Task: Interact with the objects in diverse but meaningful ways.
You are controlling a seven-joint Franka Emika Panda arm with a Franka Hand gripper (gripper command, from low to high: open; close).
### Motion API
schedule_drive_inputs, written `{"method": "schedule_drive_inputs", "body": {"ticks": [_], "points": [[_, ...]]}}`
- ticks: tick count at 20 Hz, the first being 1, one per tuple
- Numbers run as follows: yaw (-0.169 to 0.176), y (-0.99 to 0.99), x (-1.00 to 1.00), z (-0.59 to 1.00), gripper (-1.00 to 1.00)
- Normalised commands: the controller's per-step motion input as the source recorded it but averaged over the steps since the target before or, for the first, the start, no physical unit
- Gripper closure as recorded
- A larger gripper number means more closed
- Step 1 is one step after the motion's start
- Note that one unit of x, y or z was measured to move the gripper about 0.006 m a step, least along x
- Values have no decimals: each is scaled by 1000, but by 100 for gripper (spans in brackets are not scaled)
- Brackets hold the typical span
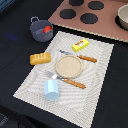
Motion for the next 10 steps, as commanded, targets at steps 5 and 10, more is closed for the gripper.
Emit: {"method": "schedule_drive_inputs", "body": {"ticks": [5,10], "points": [[52,-153,631,2,100],[34,-297,644,-15,100]]}}
